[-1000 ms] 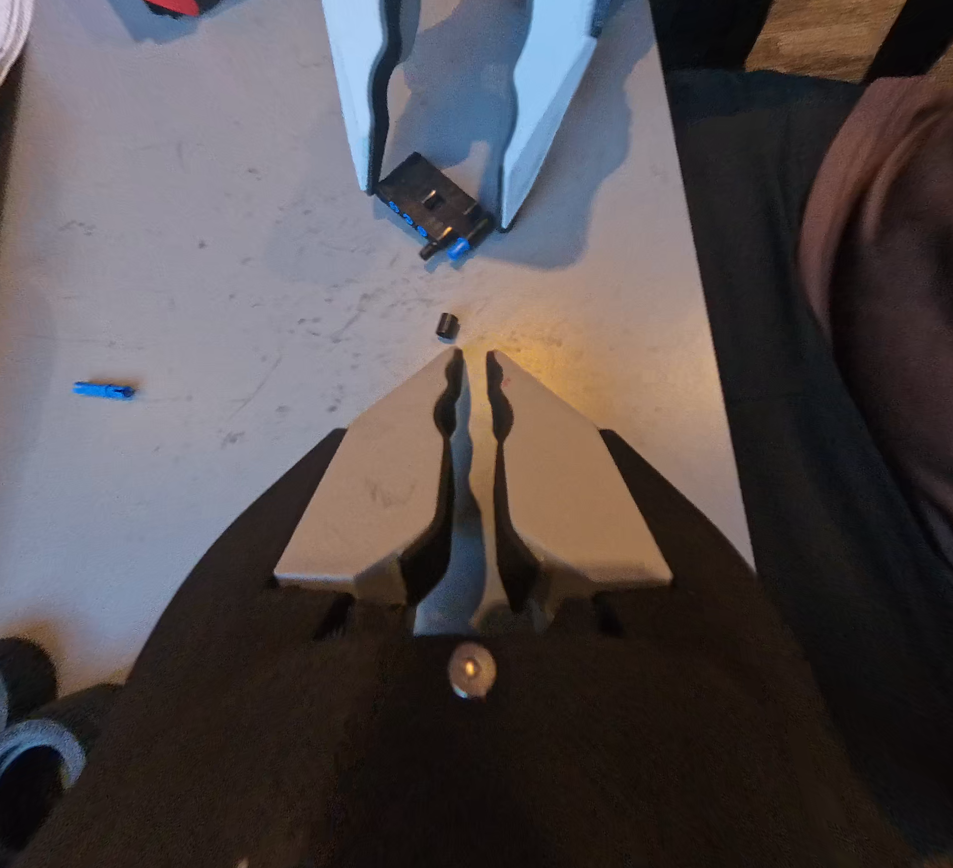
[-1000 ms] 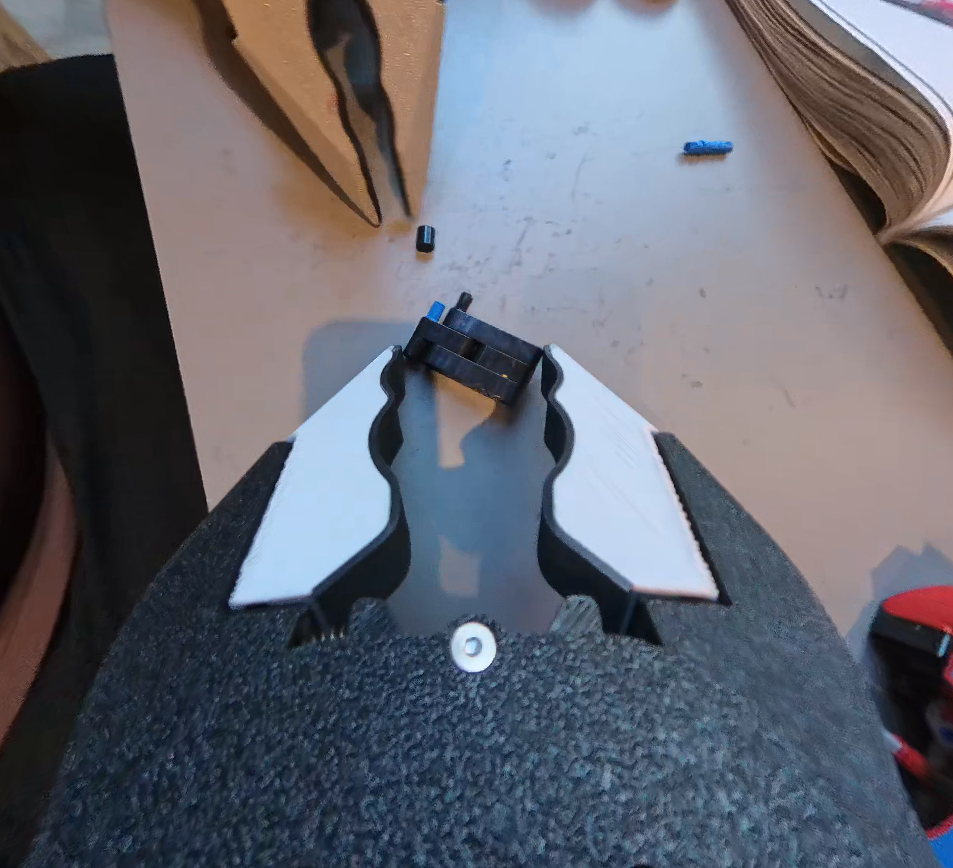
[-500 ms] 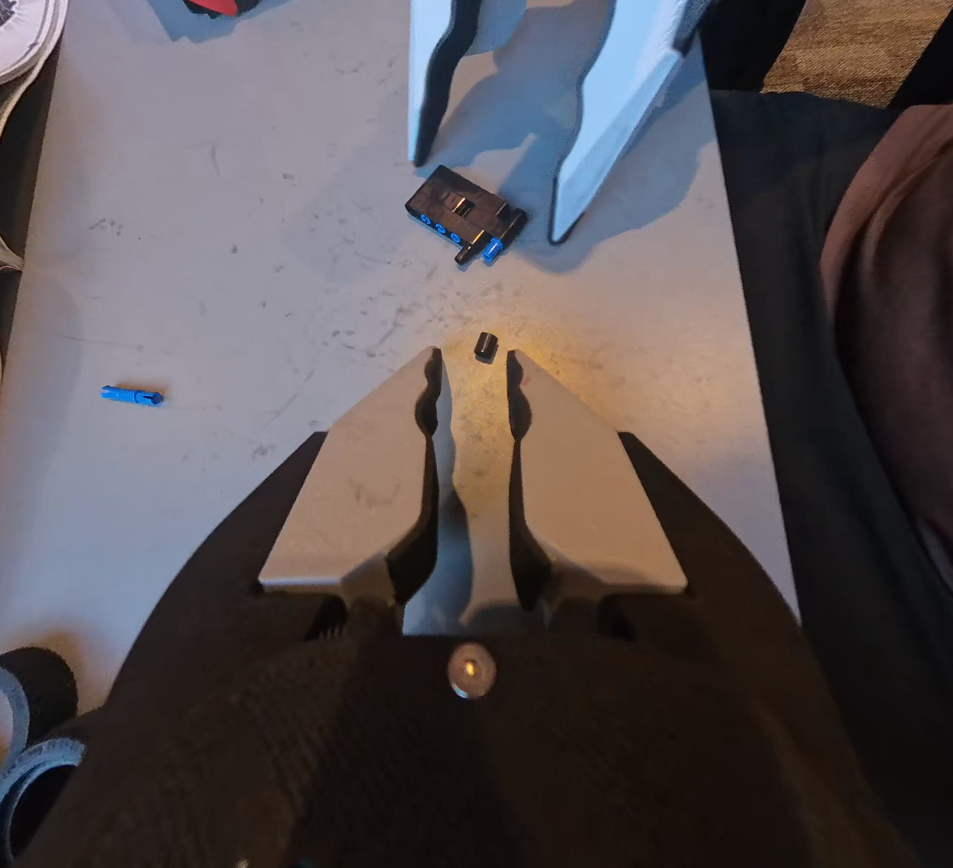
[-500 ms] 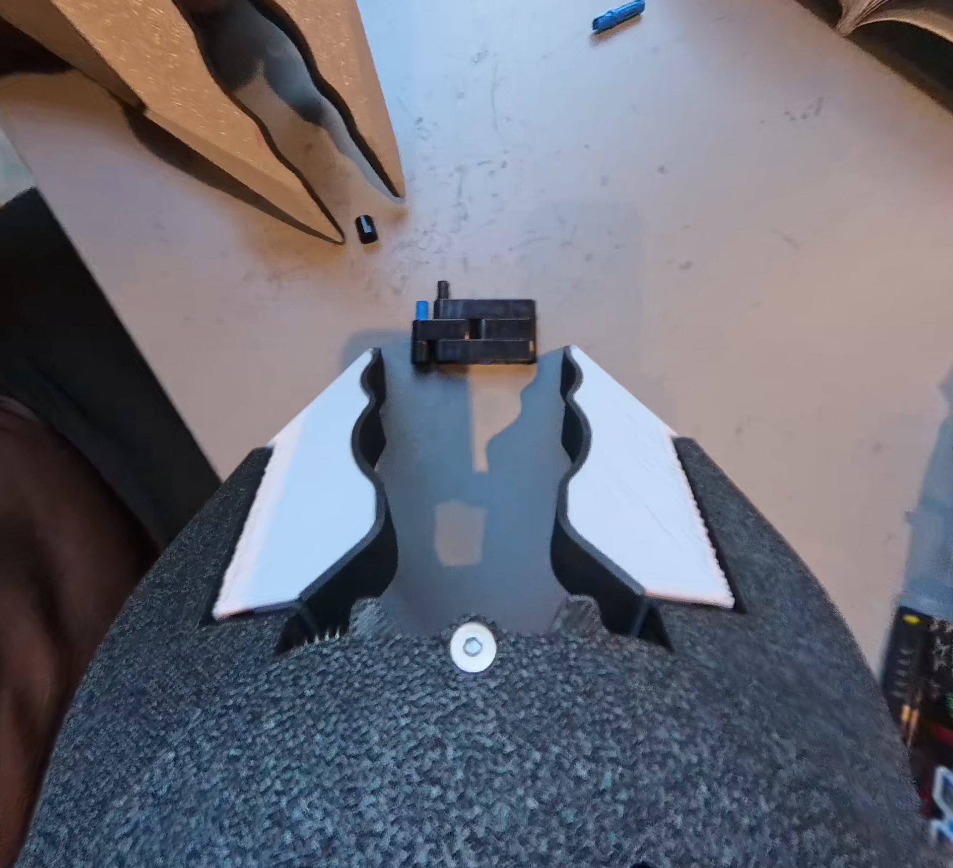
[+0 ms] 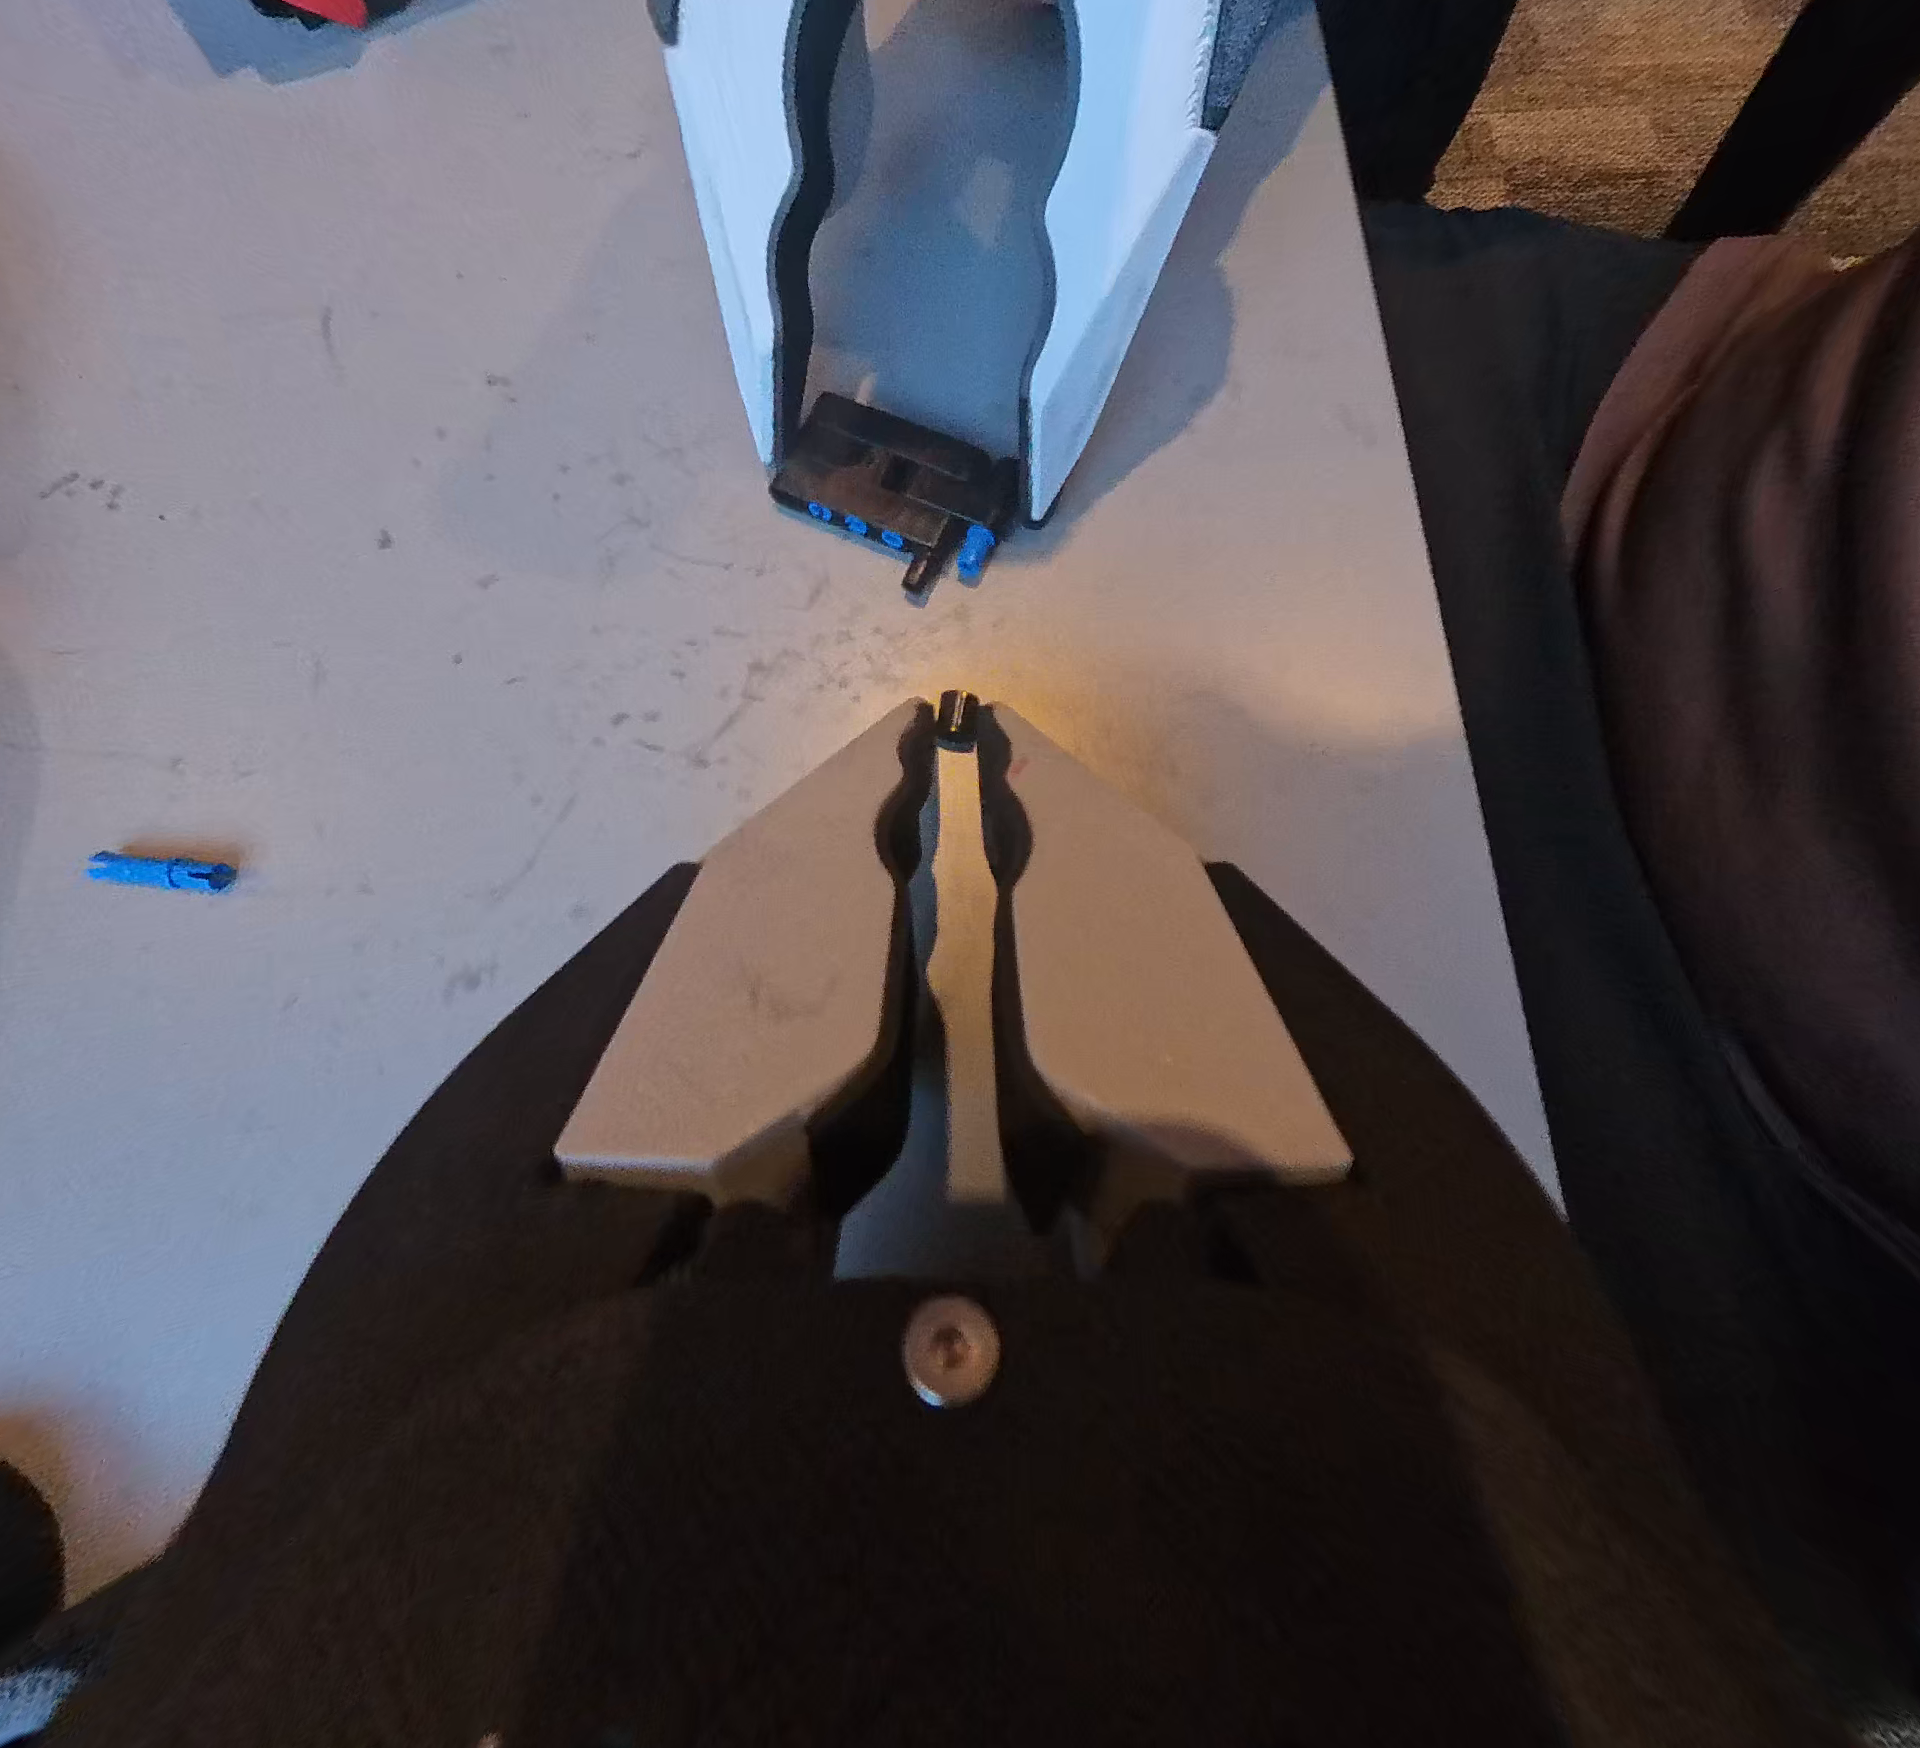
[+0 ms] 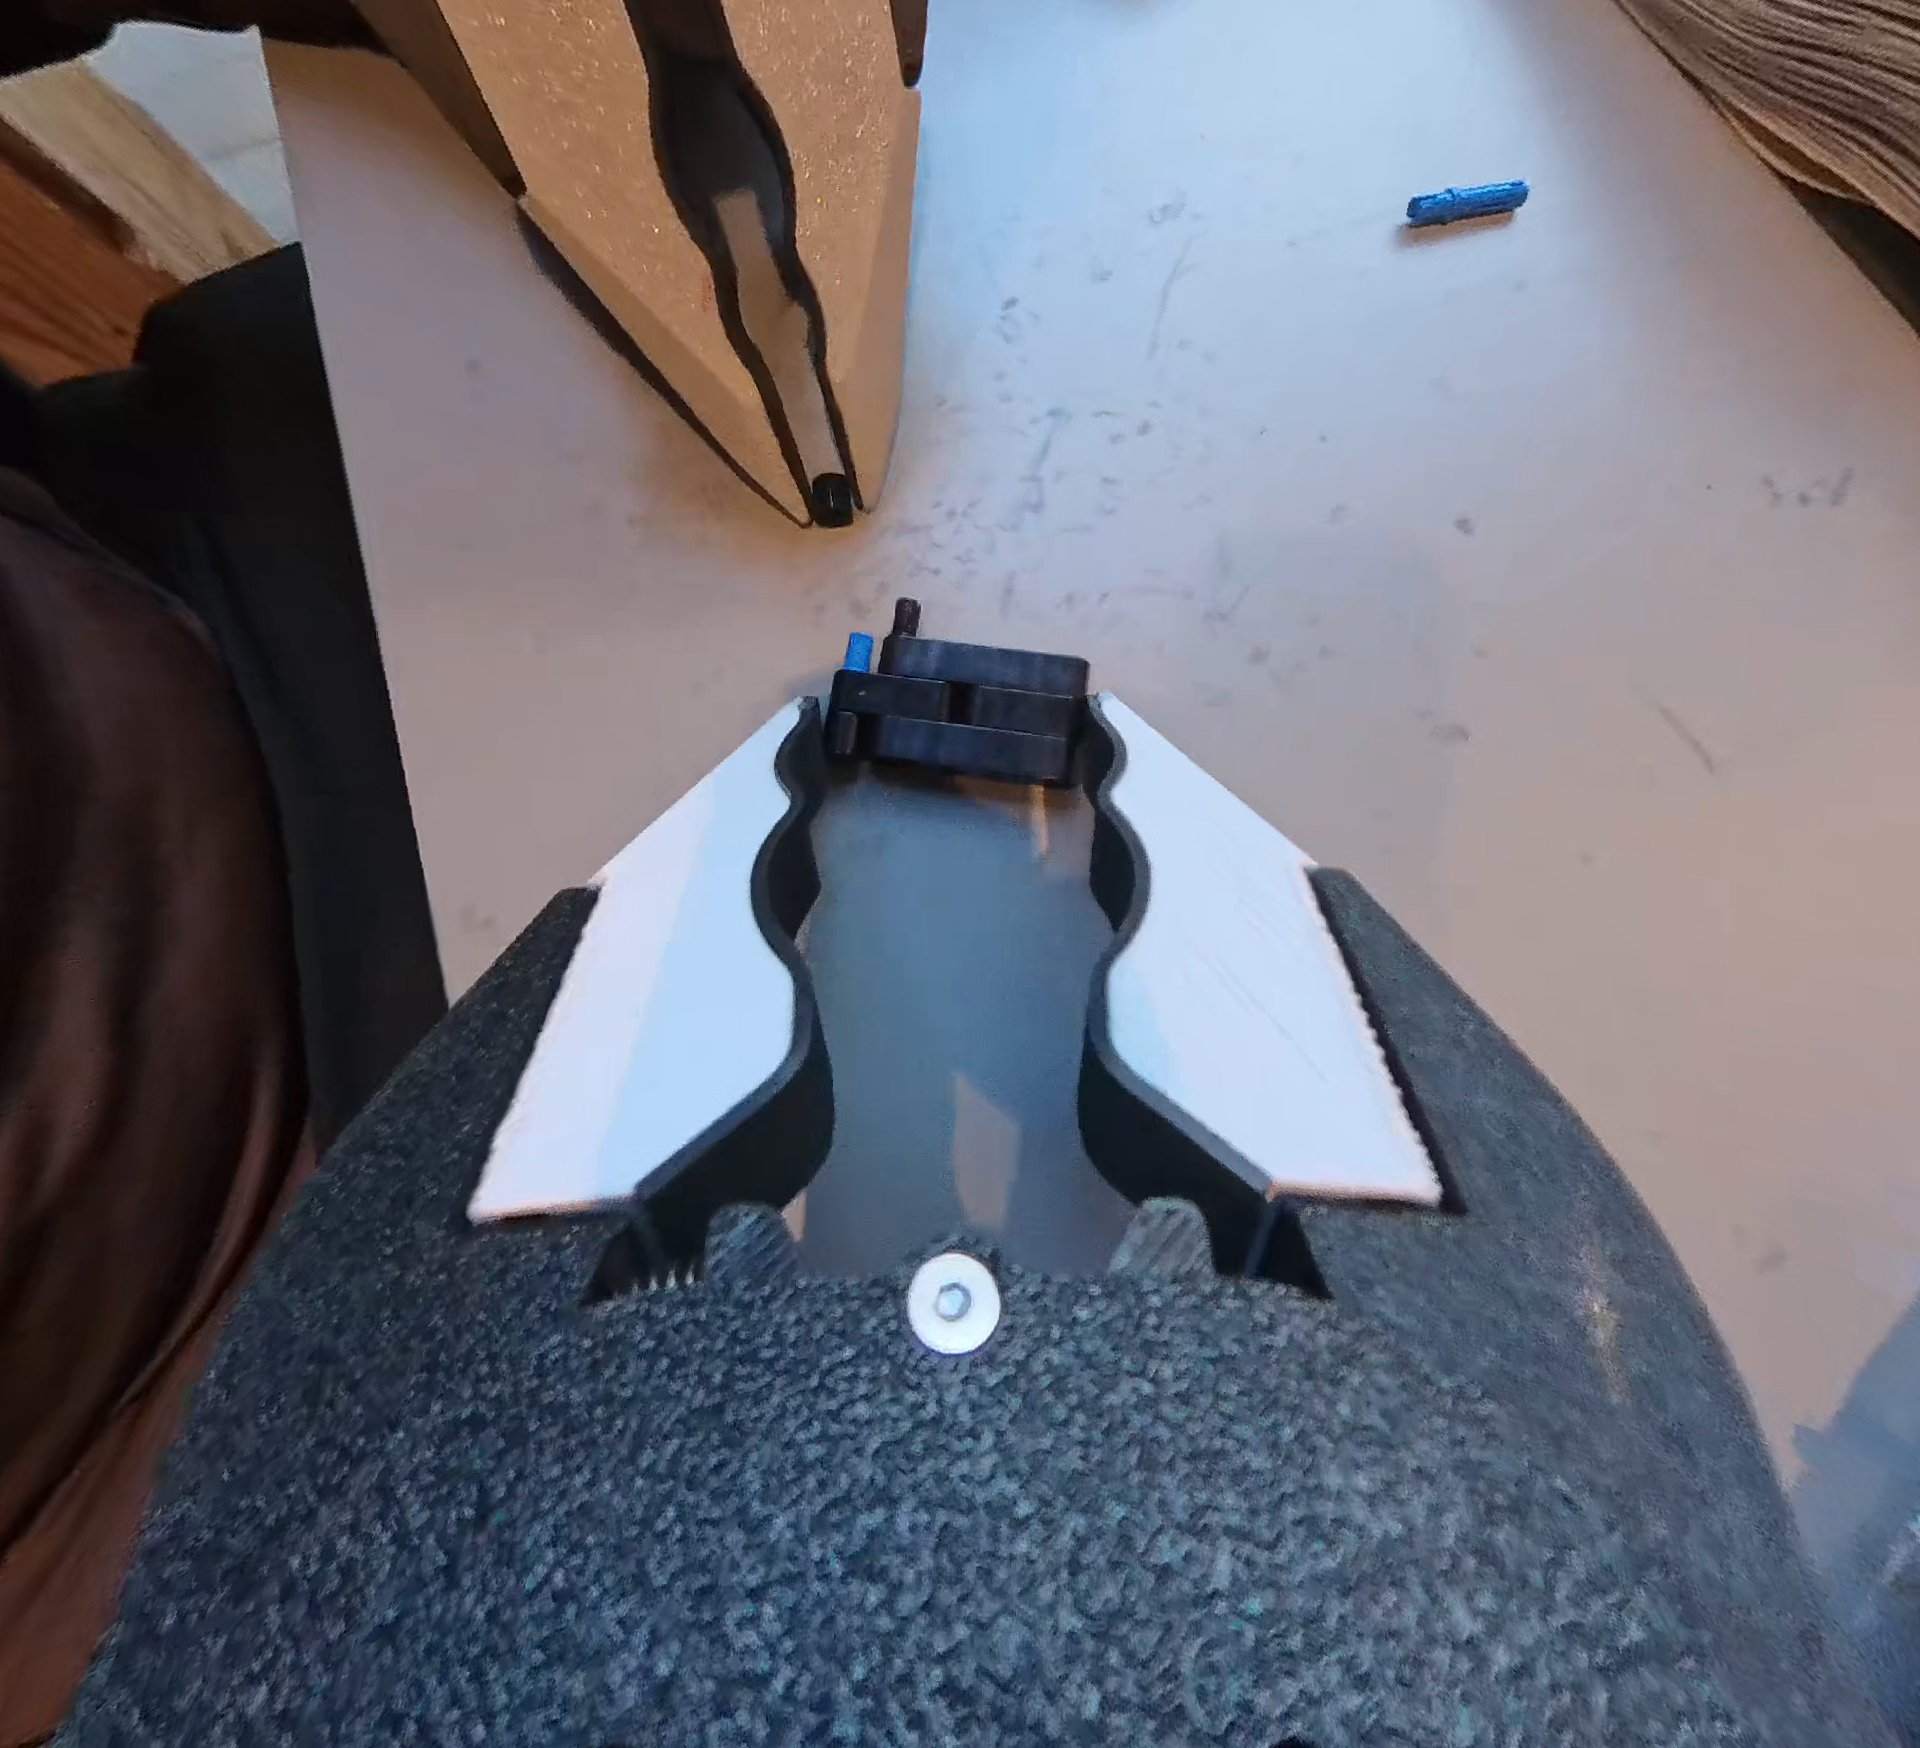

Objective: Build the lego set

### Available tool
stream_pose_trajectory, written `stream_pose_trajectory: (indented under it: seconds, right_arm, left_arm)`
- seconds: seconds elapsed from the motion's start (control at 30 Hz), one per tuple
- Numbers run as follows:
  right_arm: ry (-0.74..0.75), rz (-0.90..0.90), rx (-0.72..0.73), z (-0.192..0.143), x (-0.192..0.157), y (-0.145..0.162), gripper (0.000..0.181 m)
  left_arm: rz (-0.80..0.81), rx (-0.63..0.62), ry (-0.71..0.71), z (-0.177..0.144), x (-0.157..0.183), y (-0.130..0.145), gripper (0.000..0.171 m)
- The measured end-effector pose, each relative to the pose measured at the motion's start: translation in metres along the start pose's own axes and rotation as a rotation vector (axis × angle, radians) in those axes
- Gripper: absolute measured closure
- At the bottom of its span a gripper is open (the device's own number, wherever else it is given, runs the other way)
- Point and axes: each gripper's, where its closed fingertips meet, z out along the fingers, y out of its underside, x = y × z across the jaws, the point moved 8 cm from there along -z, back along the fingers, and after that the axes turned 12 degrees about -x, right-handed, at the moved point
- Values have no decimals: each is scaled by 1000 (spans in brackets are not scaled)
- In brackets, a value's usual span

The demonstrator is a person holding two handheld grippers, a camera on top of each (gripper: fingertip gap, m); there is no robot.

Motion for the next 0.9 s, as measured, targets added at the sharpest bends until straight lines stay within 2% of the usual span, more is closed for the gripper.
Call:
stream_pose_trajectory:
  seconds: [0.33,0.4,0.67,0.9]
  right_arm:
    - [-34,-37,9,2,4,-5,130]
    - [-7,-32,5,-2,7,-1,130]
    - [-19,-23,2,0,8,0,126]
    - [-27,-32,6,0,10,0,132]
  left_arm:
    - [8,1,-15,2,1,-3,166]
    - [17,5,-27,1,2,-3,154]
    - [-4,3,-9,1,1,-3,148]
    - [0,-2,2,2,1,-3,171]
